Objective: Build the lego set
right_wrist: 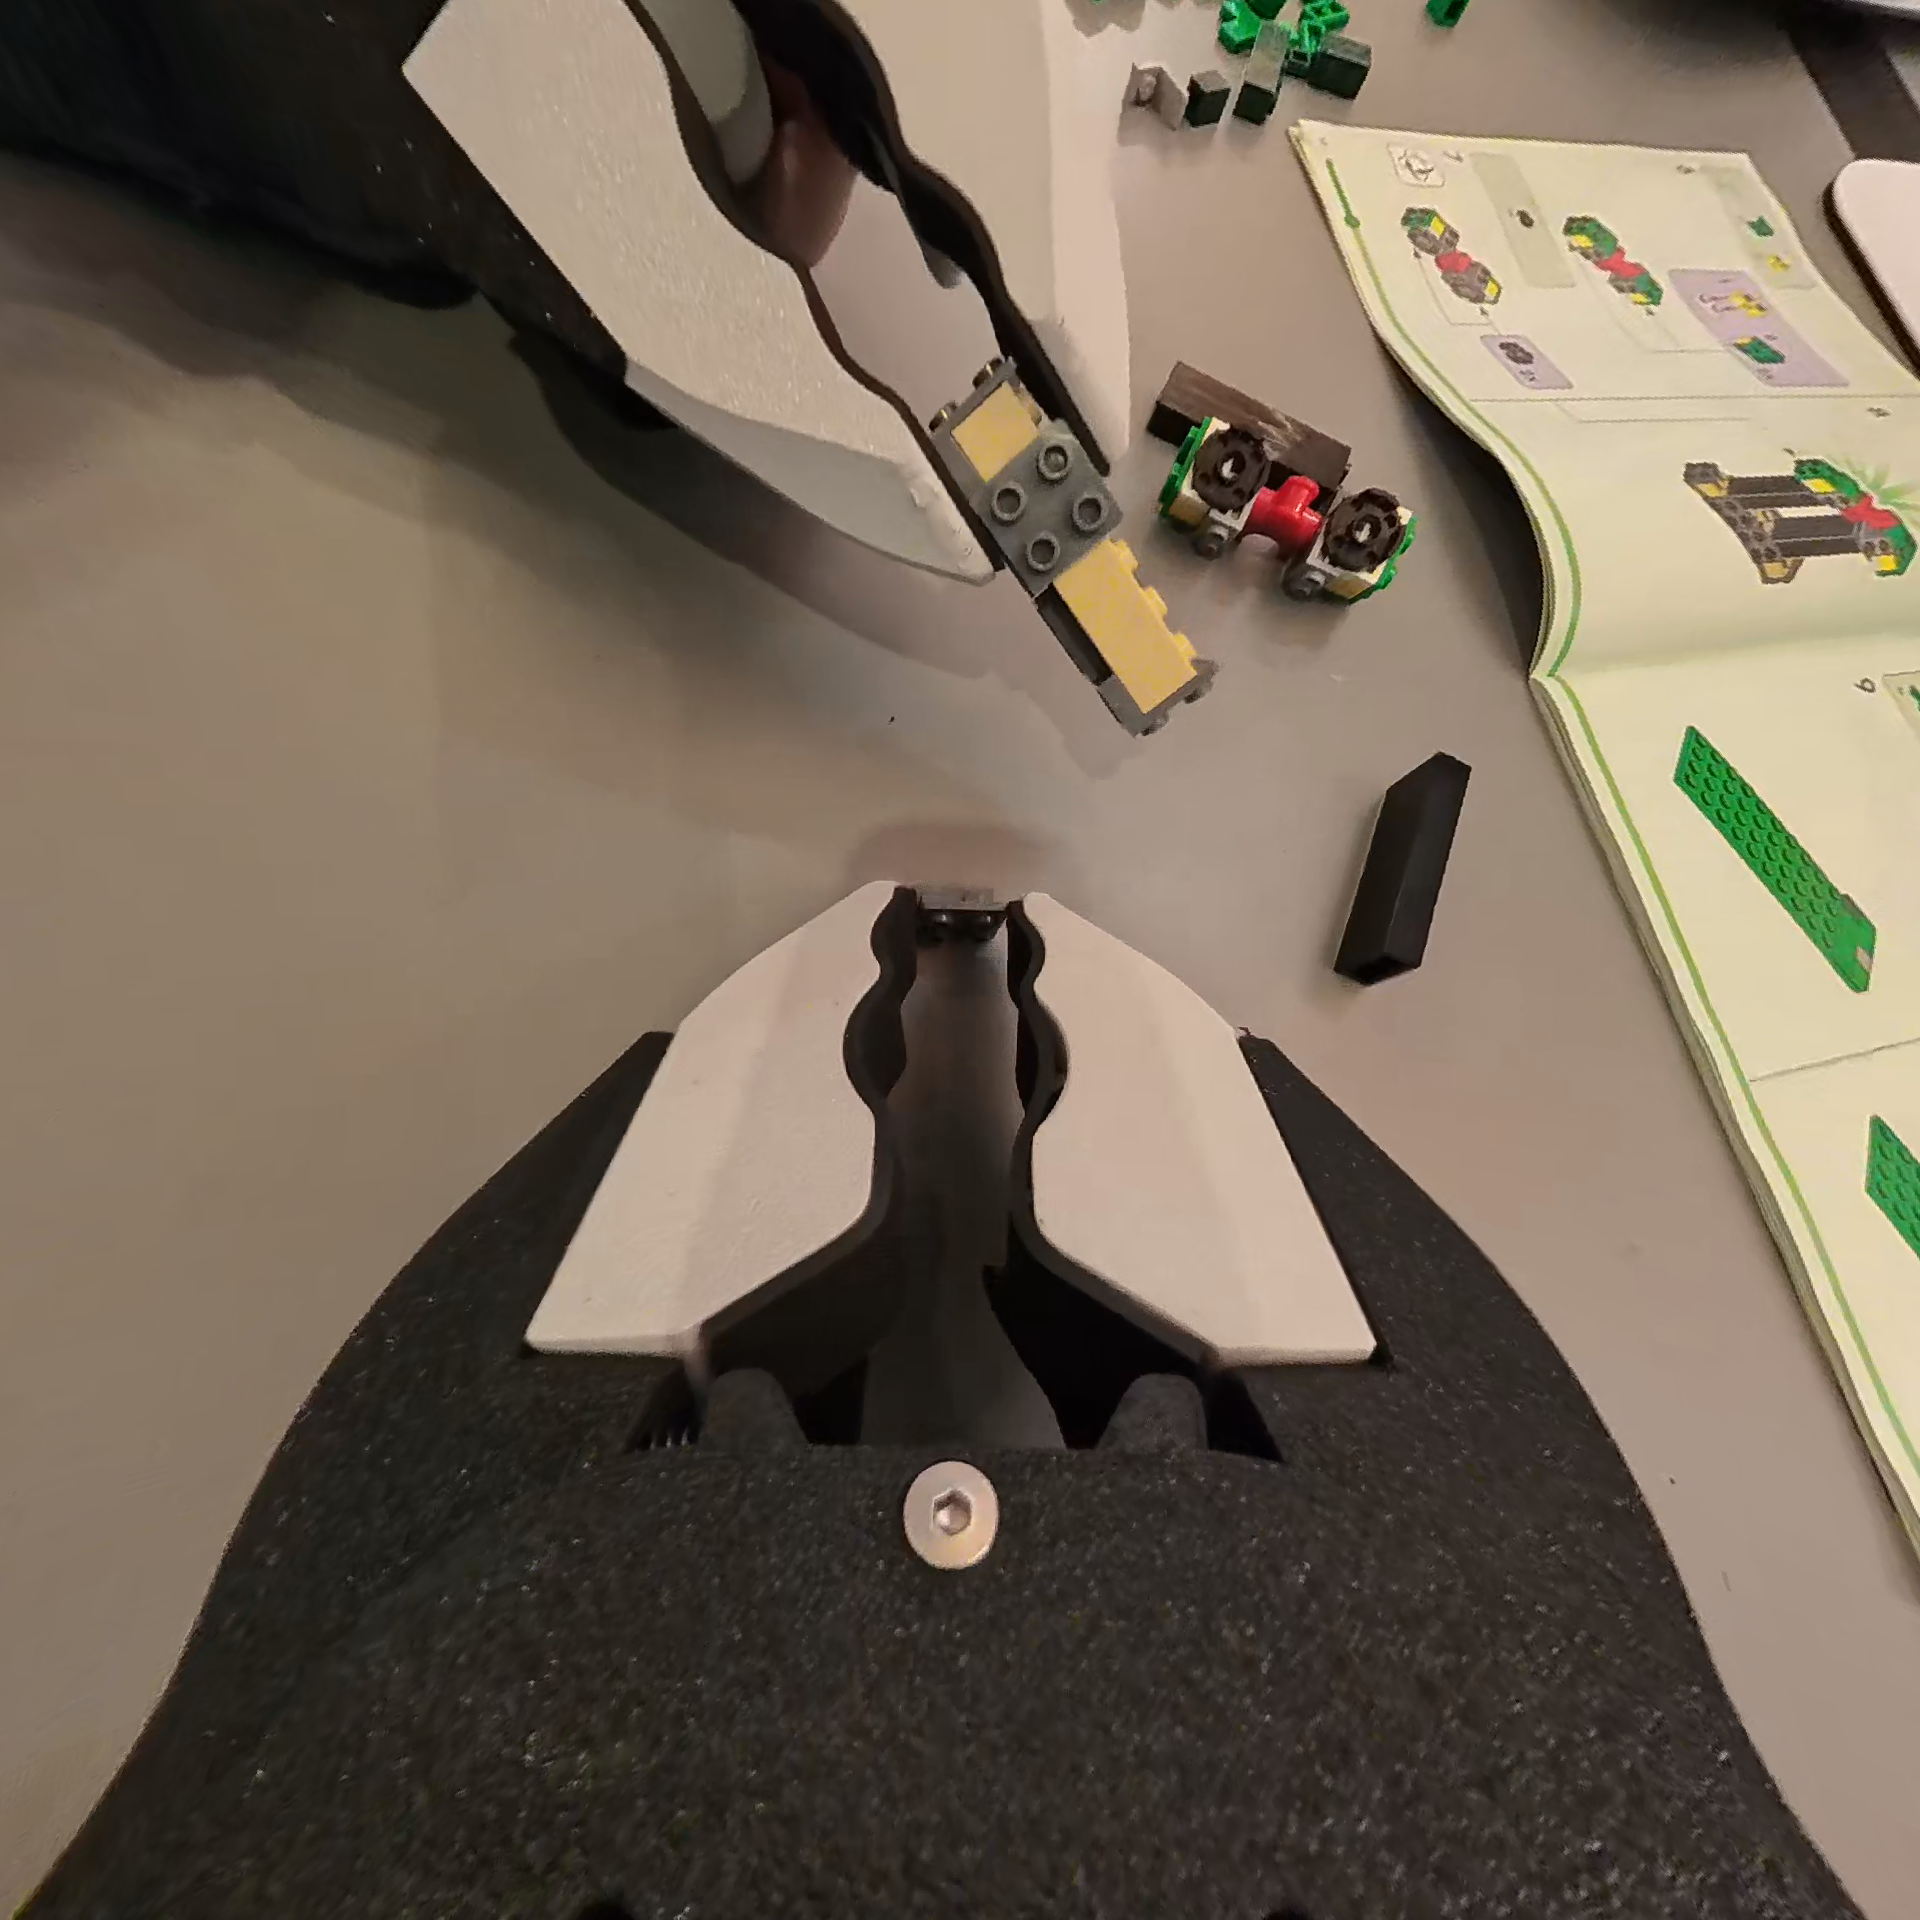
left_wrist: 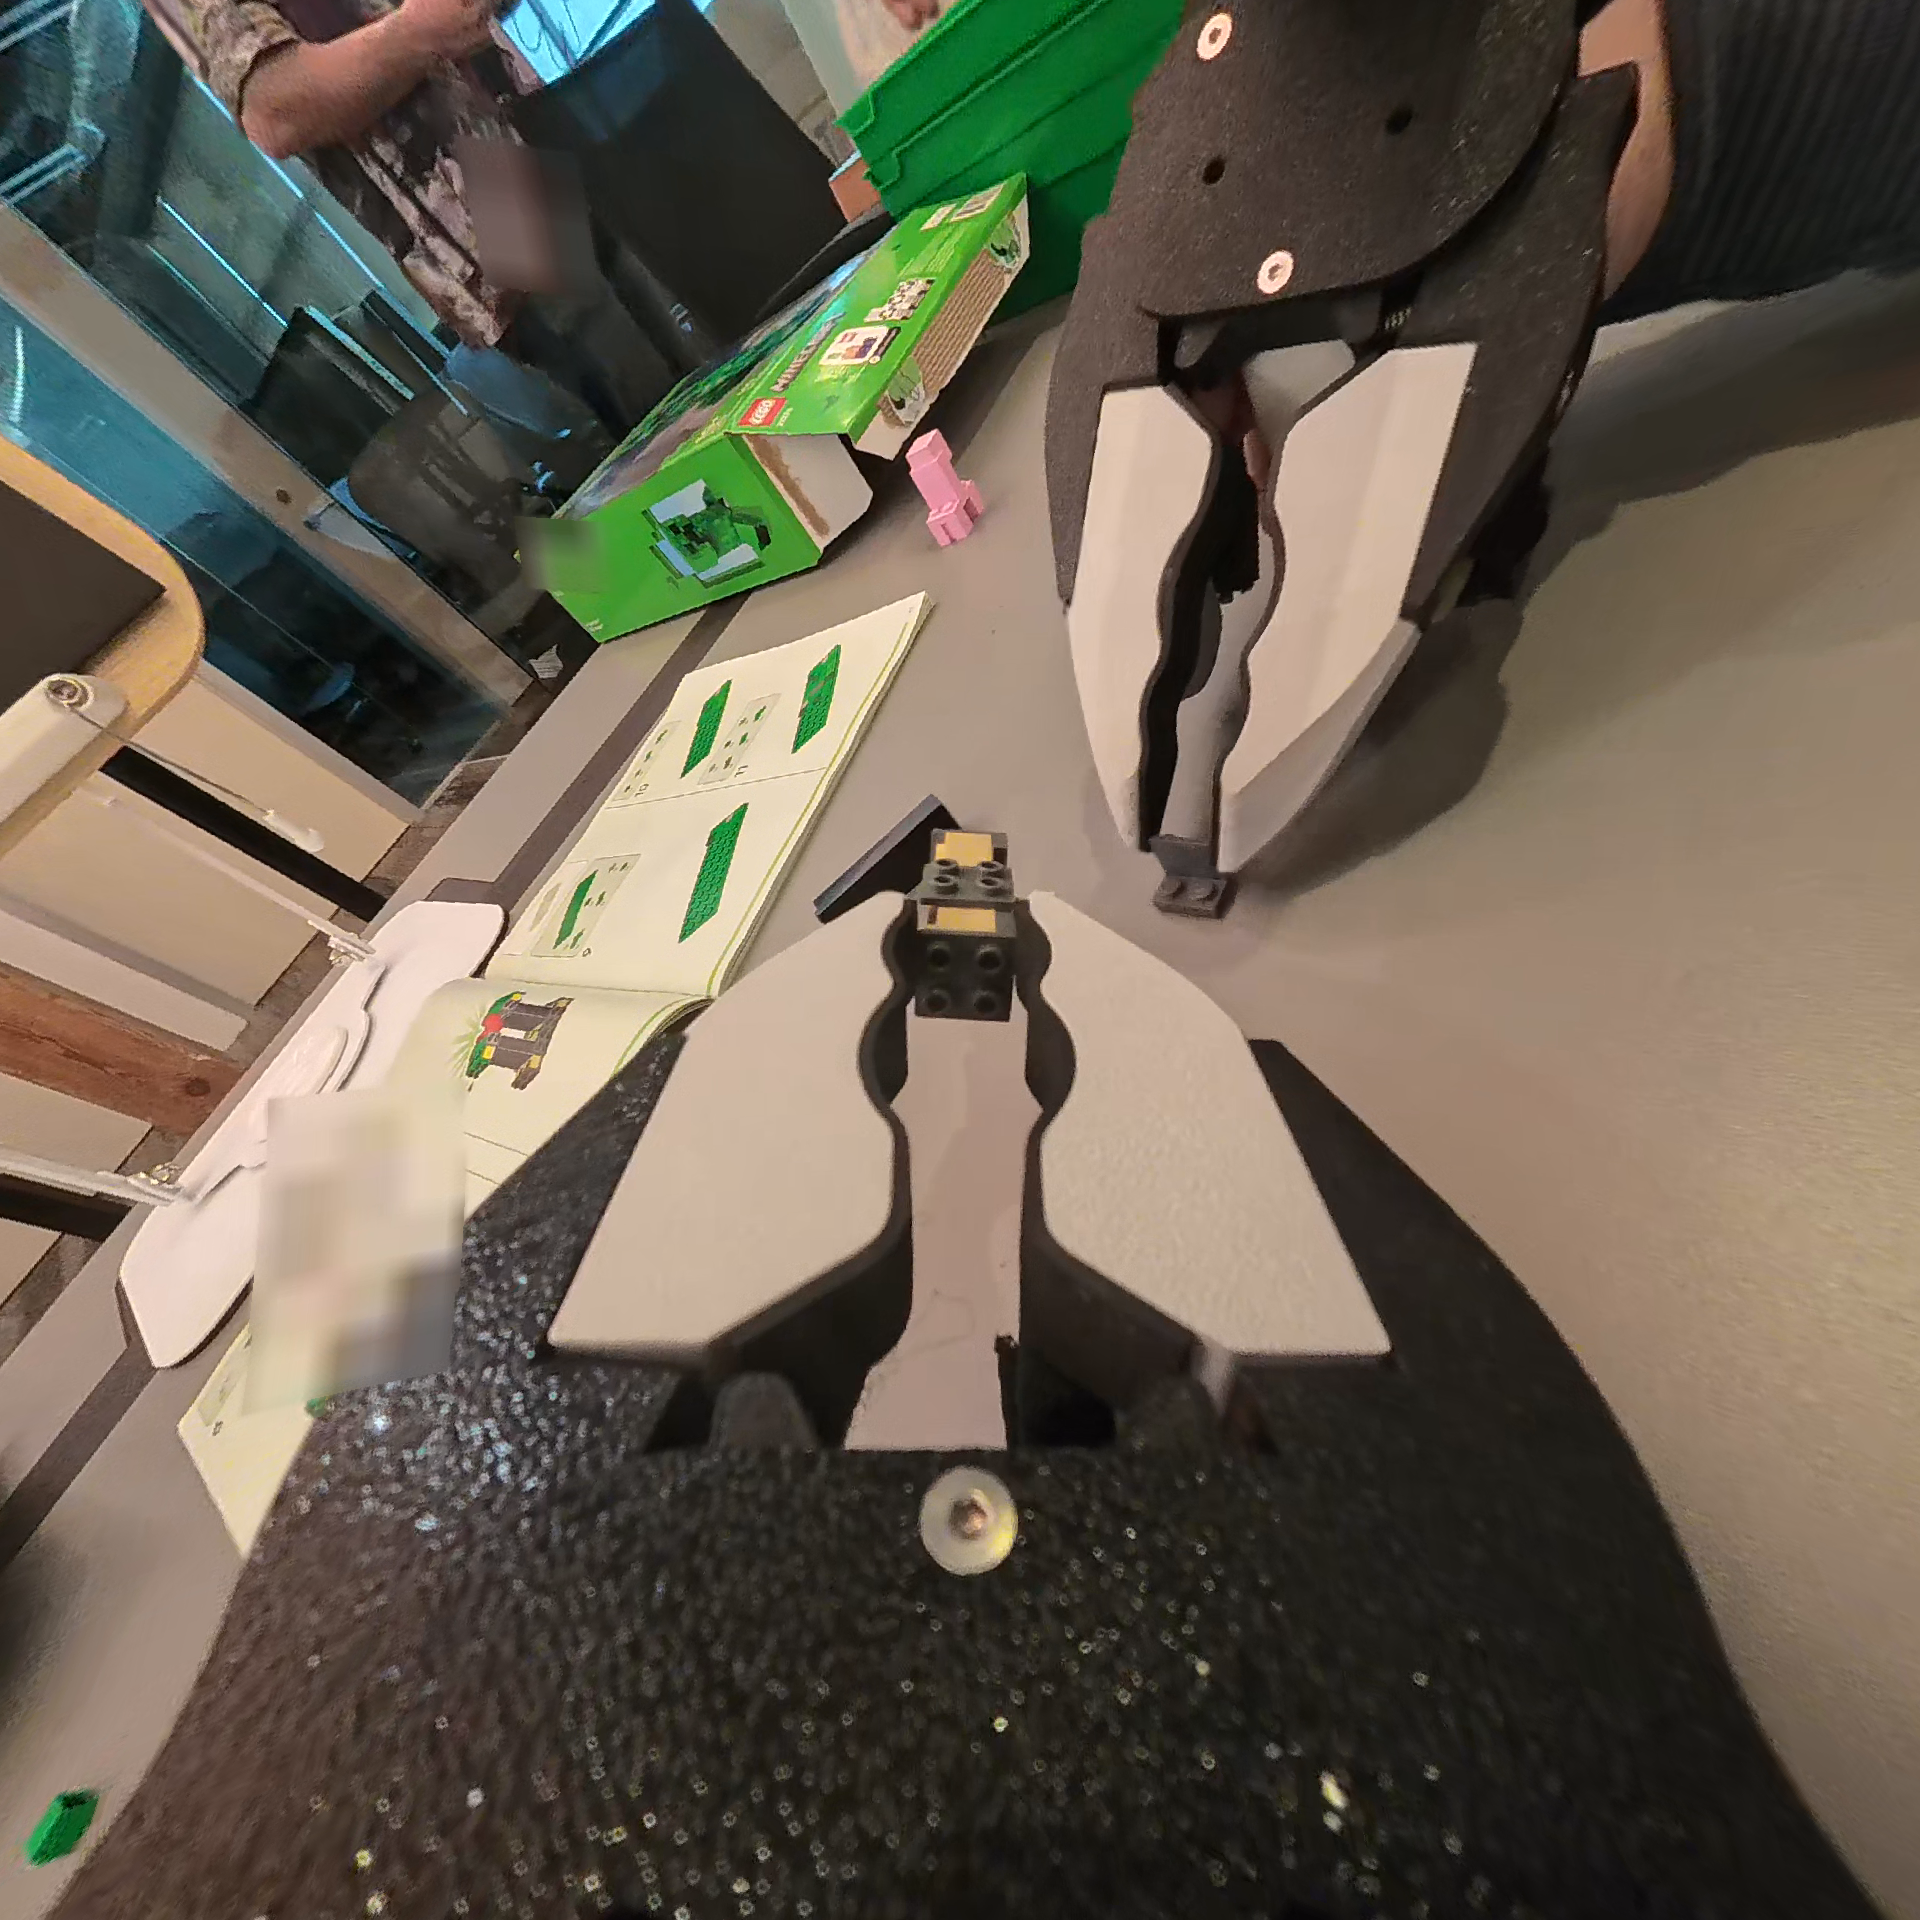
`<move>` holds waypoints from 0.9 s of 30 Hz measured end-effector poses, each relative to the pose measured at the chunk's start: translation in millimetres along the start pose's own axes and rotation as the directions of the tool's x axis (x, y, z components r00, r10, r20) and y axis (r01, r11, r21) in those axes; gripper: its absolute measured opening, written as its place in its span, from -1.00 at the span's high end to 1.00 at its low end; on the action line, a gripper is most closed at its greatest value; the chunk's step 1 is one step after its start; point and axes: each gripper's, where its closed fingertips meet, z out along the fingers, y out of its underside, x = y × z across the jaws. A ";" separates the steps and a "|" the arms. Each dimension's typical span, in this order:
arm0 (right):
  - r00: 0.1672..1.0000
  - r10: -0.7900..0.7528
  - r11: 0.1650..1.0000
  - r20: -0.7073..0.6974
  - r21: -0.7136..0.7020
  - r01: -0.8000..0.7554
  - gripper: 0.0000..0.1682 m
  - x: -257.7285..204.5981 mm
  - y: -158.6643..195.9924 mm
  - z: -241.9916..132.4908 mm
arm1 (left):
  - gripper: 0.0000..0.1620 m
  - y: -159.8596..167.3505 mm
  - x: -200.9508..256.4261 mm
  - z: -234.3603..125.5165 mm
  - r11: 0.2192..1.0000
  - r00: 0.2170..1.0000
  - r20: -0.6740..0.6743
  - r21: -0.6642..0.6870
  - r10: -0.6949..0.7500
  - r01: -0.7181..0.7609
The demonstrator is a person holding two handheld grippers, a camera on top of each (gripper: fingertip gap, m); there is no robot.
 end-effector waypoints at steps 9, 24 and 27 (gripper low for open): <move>0.983 0.176 0.799 0.057 -0.591 -0.109 0.81 12.3 49.3 -60.6 | 0.79 -6.8 0.8 -3.6 0.999 1.000 -0.011 0.051 0.002 -0.001; 0.970 0.241 0.612 -0.004 -0.775 -0.155 0.70 21.7 63.8 -81.7 | 0.79 -9.3 5.5 -5.6 0.998 0.999 -0.027 0.063 0.028 -0.026; 0.963 0.256 0.789 -0.080 -0.559 -0.256 0.67 24.9 59.9 -88.0 | 0.79 -9.2 6.3 -4.9 0.998 0.999 -0.033 0.063 0.026 -0.024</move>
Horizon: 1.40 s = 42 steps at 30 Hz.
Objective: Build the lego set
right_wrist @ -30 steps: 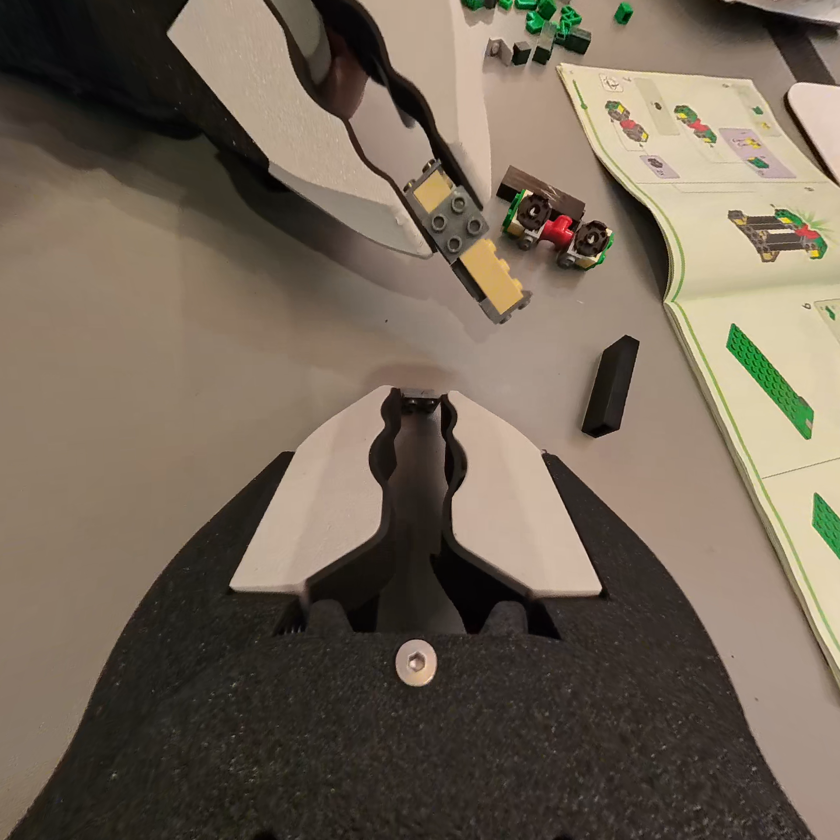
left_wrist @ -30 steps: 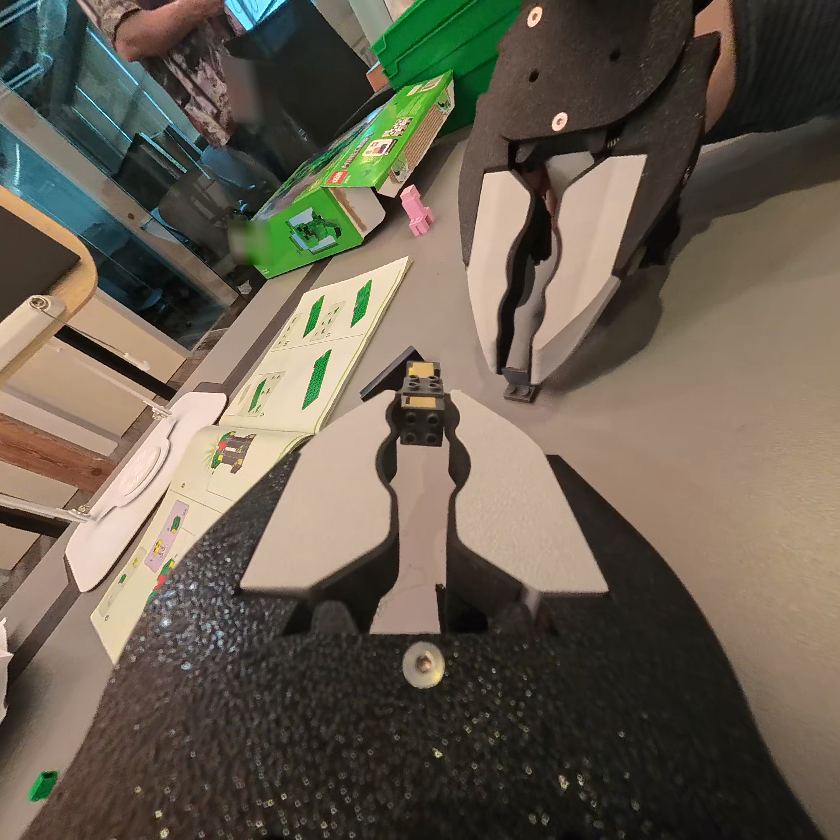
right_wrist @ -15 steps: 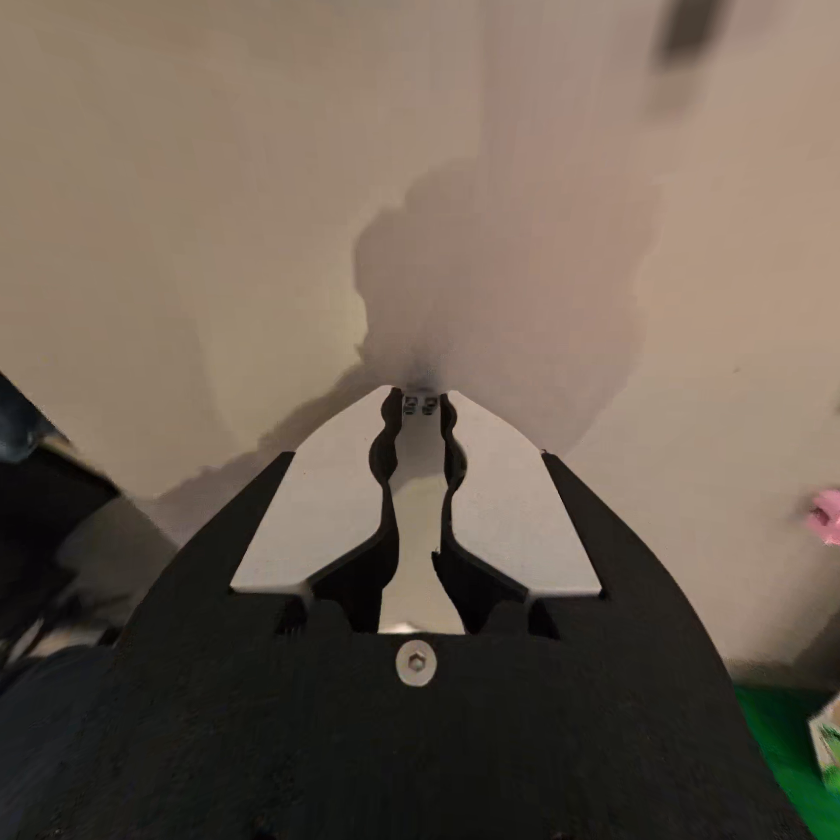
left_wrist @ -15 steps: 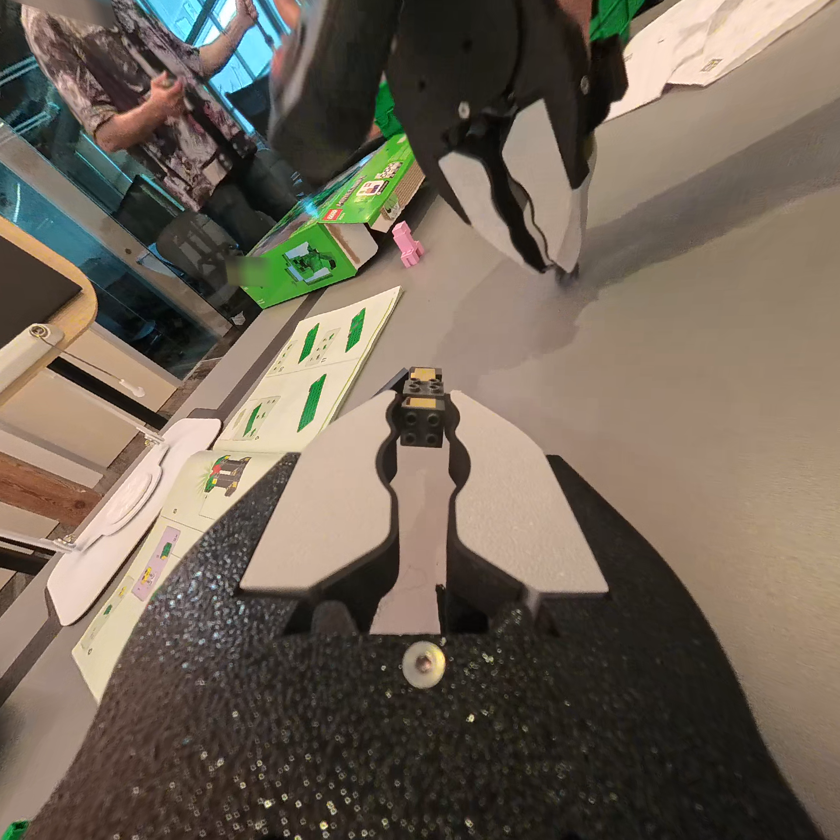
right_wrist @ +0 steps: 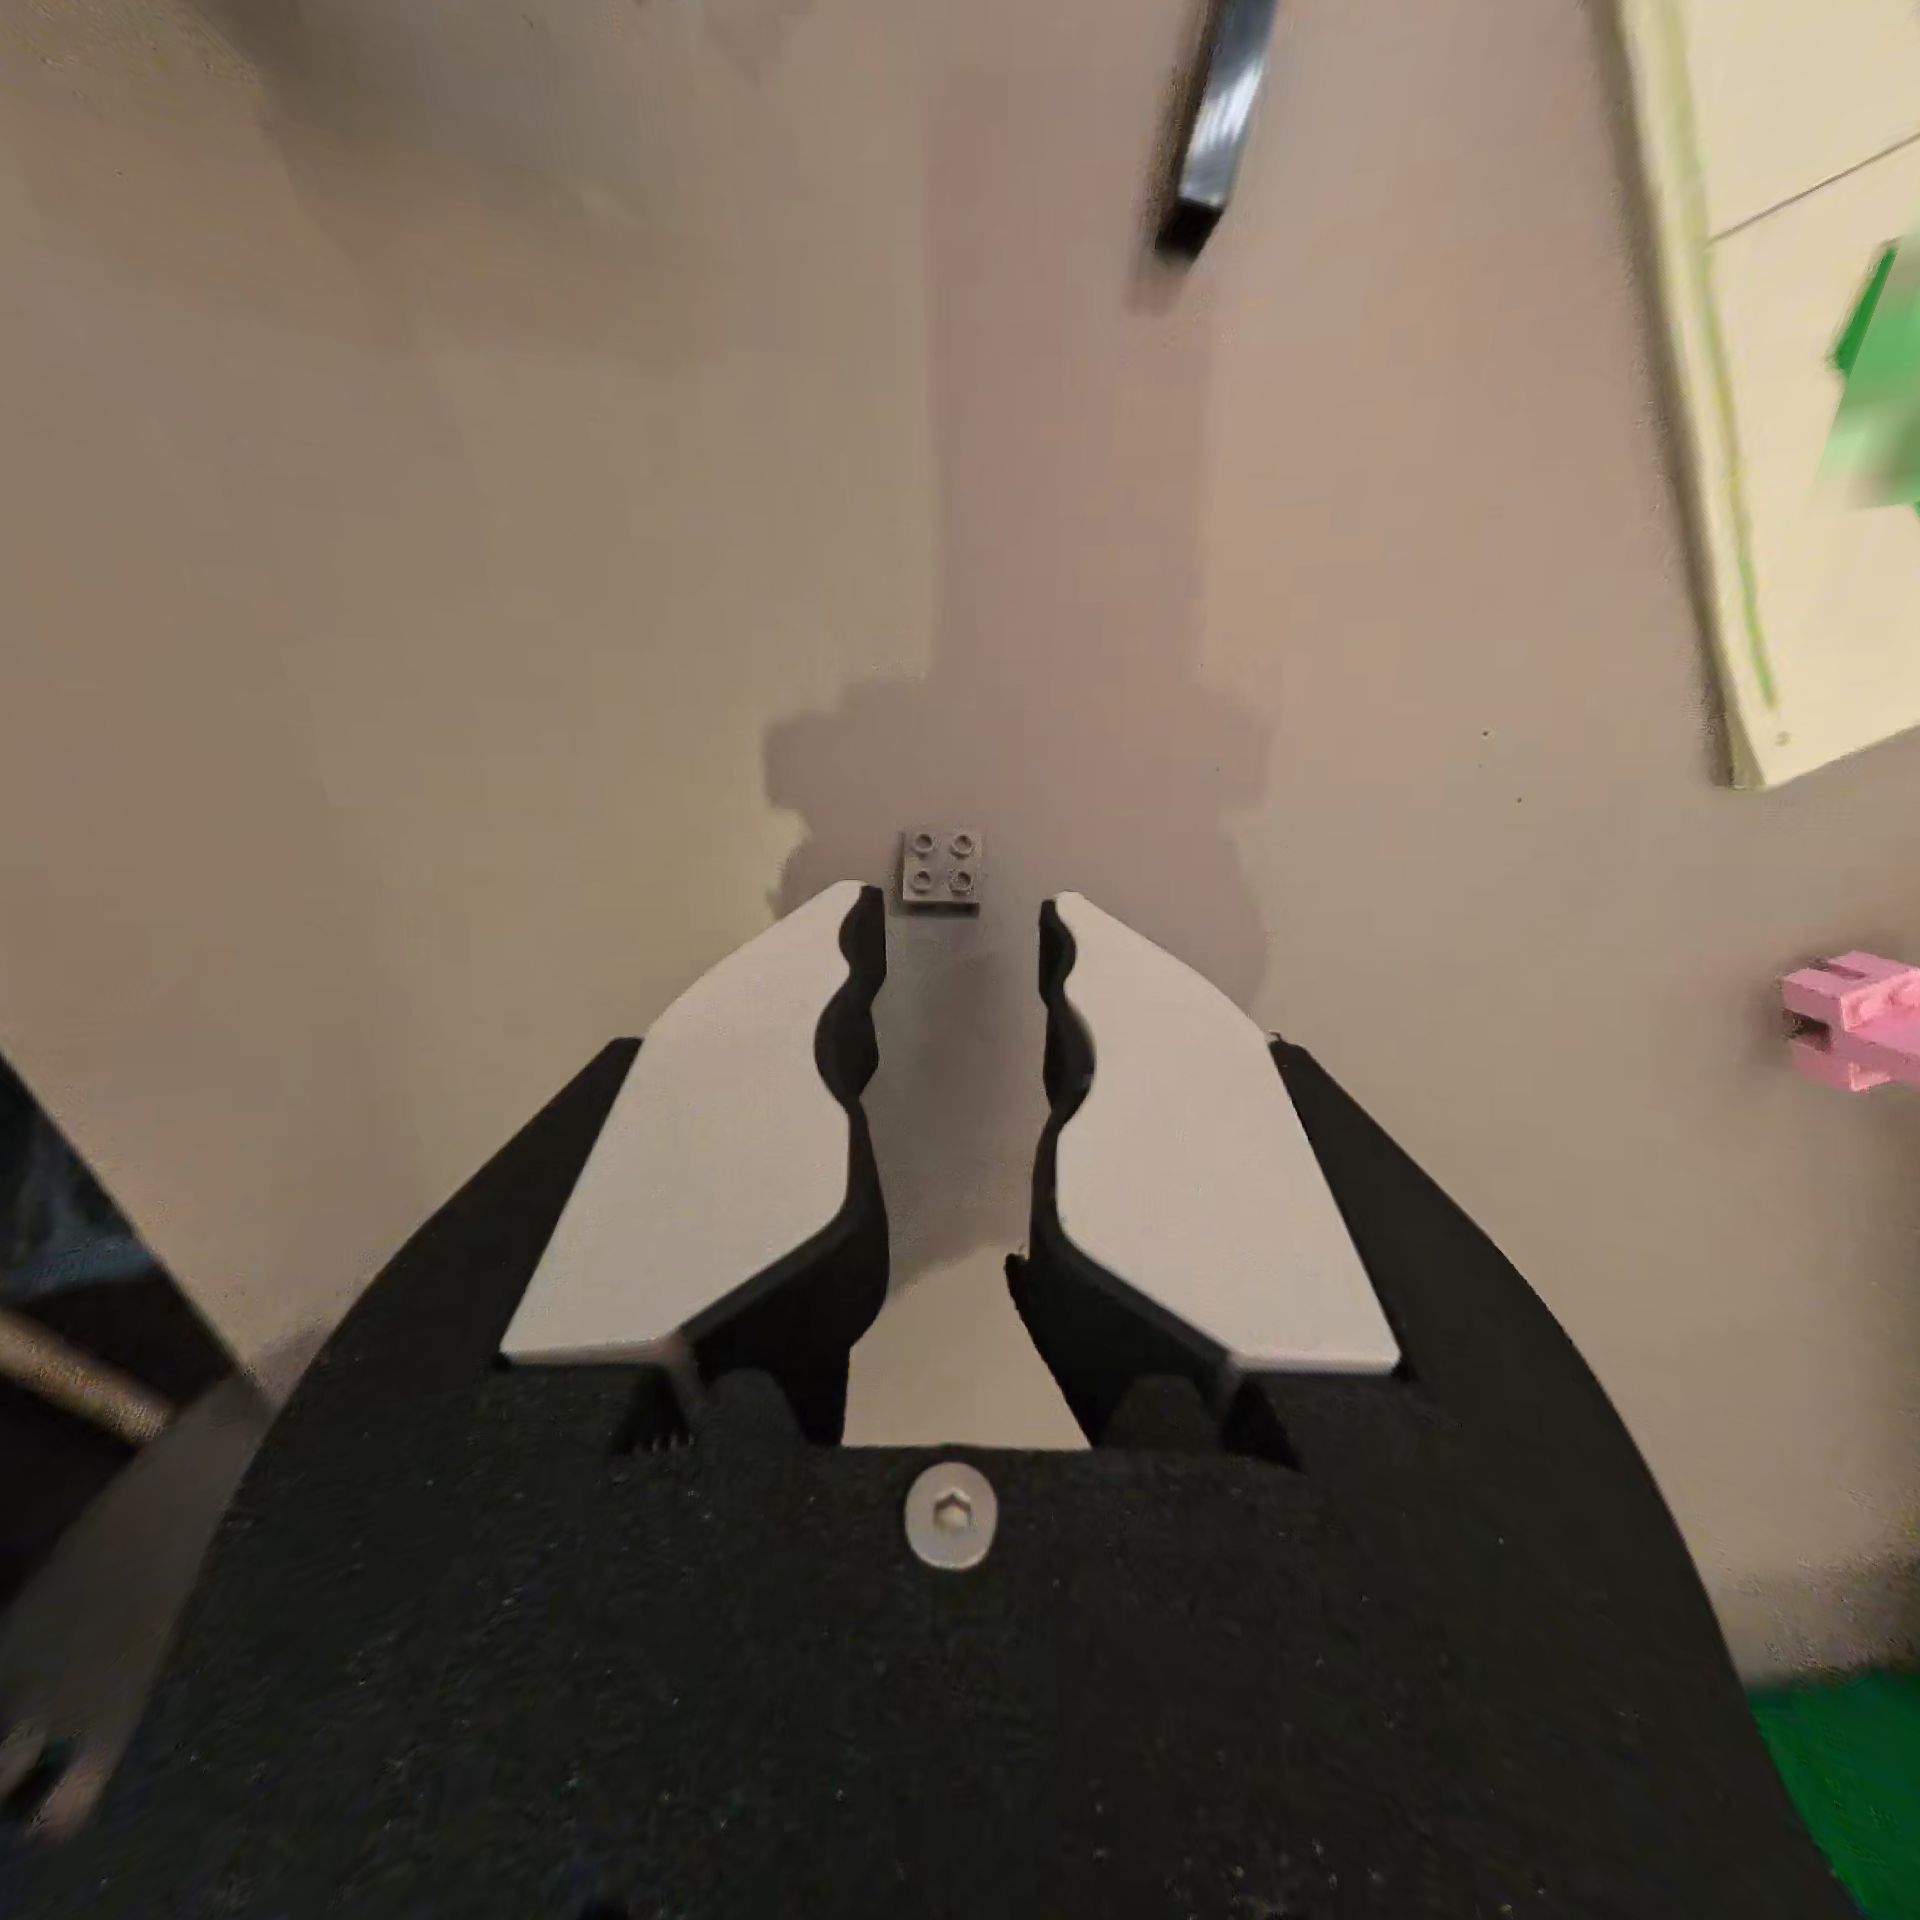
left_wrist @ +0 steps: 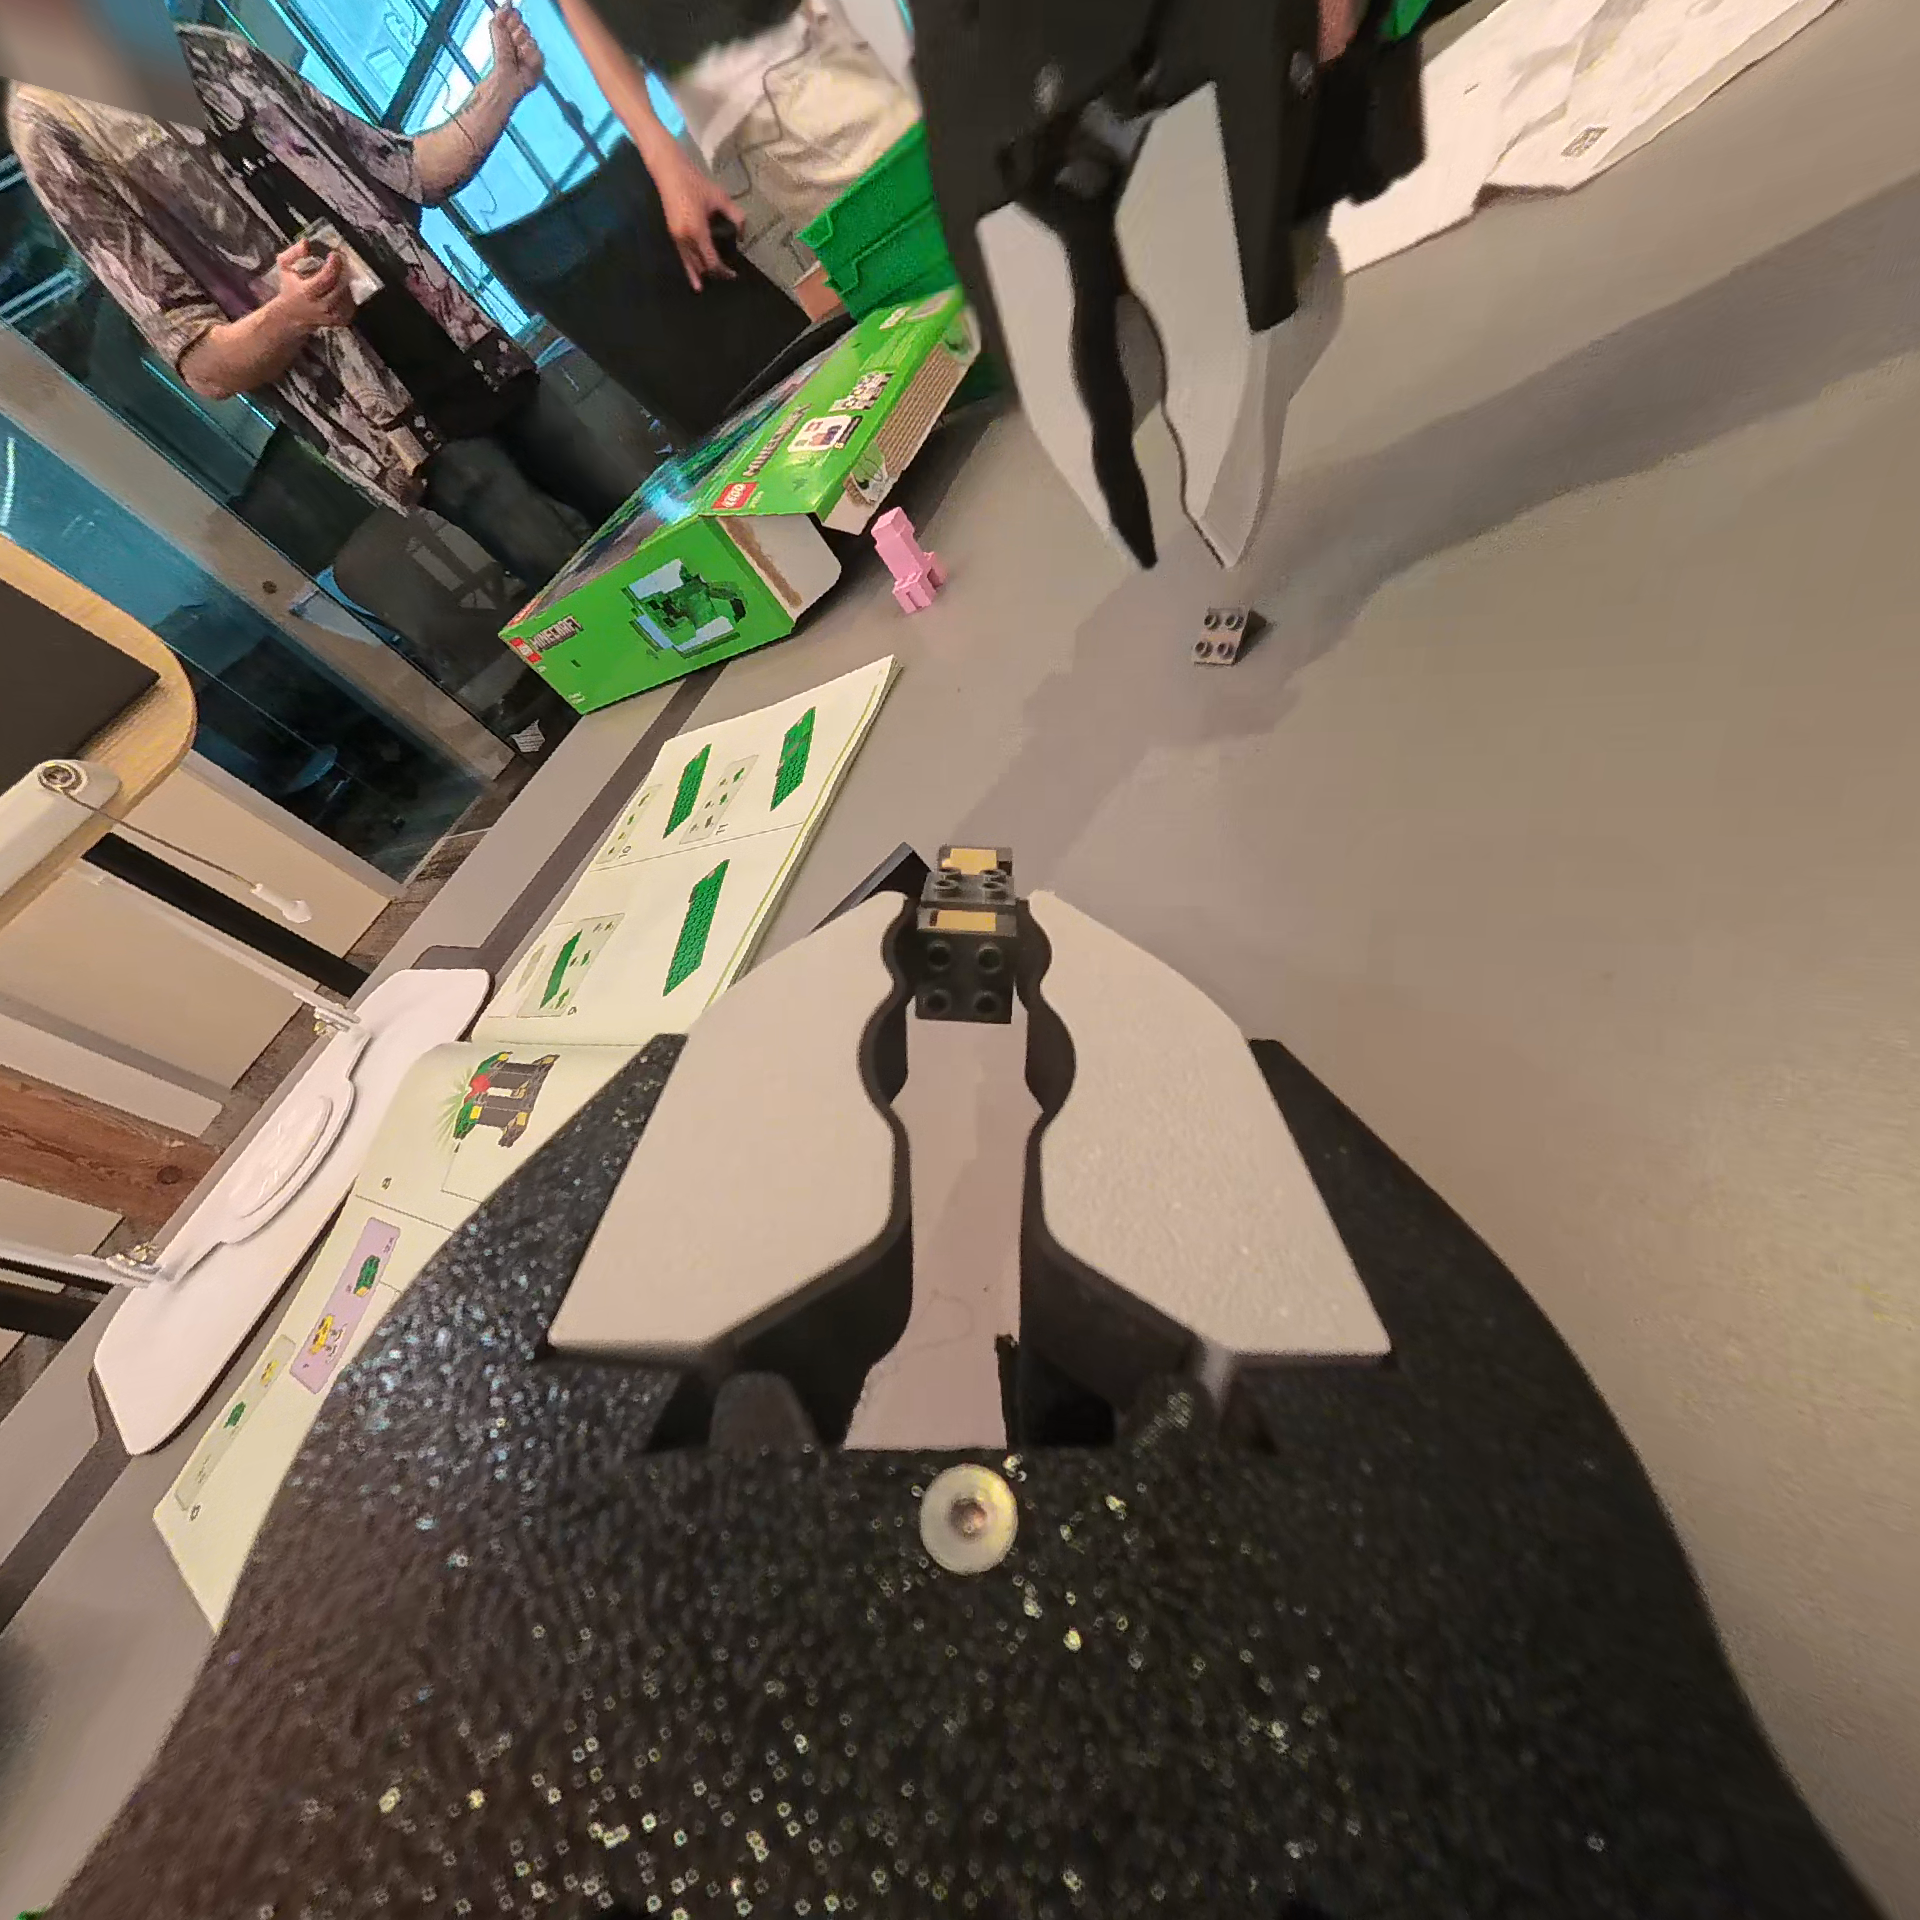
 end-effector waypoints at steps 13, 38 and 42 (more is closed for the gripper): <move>0.983 0.157 0.738 -0.096 0.673 -0.052 0.64 -5.7 -6.5 -6.8 | 0.79 -0.9 4.0 1.6 1.000 1.000 -0.024 0.004 0.010 -0.010; 0.982 0.188 0.798 0.015 0.580 -0.162 0.61 -9.6 5.2 14.2 | 0.79 -0.7 7.3 2.8 1.000 0.999 -0.043 0.001 0.020 -0.020; 0.993 0.111 0.812 0.040 0.573 -0.114 0.70 -21.9 4.1 15.1 | 0.79 -0.3 8.5 3.4 1.000 0.998 -0.049 -0.001 0.026 -0.026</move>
